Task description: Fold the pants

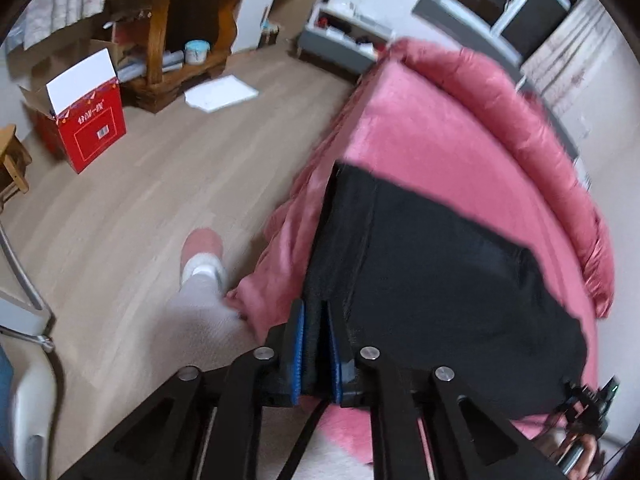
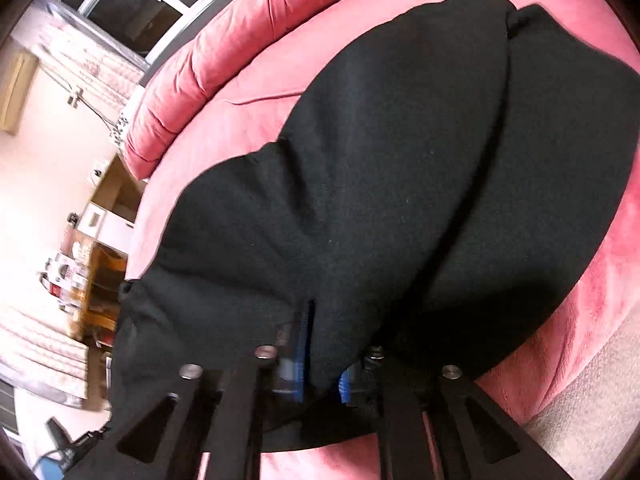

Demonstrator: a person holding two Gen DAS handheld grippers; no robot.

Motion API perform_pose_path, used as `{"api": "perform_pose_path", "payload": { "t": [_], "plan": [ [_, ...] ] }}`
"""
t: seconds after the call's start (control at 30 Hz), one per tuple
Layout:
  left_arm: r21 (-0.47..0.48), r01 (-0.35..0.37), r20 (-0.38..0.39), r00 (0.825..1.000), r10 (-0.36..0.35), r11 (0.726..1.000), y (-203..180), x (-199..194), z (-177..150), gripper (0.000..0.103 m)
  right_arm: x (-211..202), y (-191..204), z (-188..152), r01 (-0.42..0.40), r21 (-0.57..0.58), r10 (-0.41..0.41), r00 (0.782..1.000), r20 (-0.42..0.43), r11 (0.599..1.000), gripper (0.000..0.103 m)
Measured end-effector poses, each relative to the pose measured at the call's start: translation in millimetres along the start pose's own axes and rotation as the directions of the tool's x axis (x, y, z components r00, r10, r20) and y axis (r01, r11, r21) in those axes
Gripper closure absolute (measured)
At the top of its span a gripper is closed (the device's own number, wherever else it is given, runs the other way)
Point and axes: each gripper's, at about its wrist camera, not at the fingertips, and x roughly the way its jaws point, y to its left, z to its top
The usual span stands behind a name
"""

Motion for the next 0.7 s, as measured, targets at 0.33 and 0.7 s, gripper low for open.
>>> {"api": "perform_pose_path", "payload": {
  "t": [0.33, 0.7],
  "plan": [
    [0.079, 0.072, 0.207, 0.974, -0.087, 0.994, -53, -34, 23, 0.077, -59, -46, 51, 0.043, 0.042, -0.051, 0.975, 0.215, 0.998, 0.058],
    [0.306, -0.018, 0.074, 0.997, -0.005, 0.952, -152, 44, -11, 0.071, -66, -117, 135, 0.013, 0.187, -0.068, 0.955, 0.288, 0.982, 0.059]
  ]
}}
